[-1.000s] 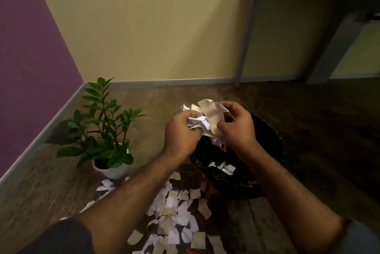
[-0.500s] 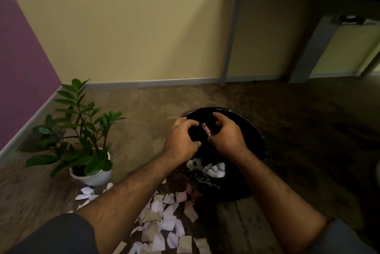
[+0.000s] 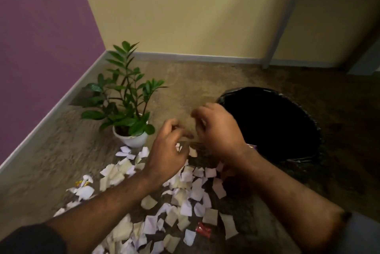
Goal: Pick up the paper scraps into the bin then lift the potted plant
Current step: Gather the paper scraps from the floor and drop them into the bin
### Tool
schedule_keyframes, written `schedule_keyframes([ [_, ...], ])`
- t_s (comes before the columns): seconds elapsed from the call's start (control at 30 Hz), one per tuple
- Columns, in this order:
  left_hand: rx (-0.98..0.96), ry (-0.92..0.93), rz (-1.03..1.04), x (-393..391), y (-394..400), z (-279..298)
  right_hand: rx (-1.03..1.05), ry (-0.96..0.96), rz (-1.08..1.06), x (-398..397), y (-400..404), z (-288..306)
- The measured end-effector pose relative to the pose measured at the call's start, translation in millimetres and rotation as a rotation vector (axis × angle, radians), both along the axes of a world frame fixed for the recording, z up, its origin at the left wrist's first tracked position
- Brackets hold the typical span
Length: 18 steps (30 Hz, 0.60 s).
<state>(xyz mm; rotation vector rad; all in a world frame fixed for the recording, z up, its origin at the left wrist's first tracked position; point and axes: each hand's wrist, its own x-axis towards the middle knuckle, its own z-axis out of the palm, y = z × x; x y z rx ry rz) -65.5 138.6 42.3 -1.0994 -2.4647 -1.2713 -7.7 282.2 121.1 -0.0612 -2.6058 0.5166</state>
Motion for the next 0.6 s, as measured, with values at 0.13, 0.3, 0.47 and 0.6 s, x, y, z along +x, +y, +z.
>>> schedule_keyframes([
  [0.13, -0.247, -0.142, 0.049, 1.0, -59.0, -40.1, 0.08, -0.185, 0.226, 1.0, -44.1, -37.5],
  [0.3, -0.612, -0.508, 0.275, 18.4, -107.4, -93.2, 0.036, -0.717, 0.191, 5.4, -56.4, -128.3],
  [0.47, -1.074, -0.799, 0.455, 35.8, -145.0, -127.4, 0.064, -1.004, 0.043, 22.7, -43.5, -200.1],
  [0.6, -1.111, -0.857, 0.439, 42.6, -165.5, -147.0, 0.001, -1.036, -0.027, 30.7, -50.8, -223.9],
])
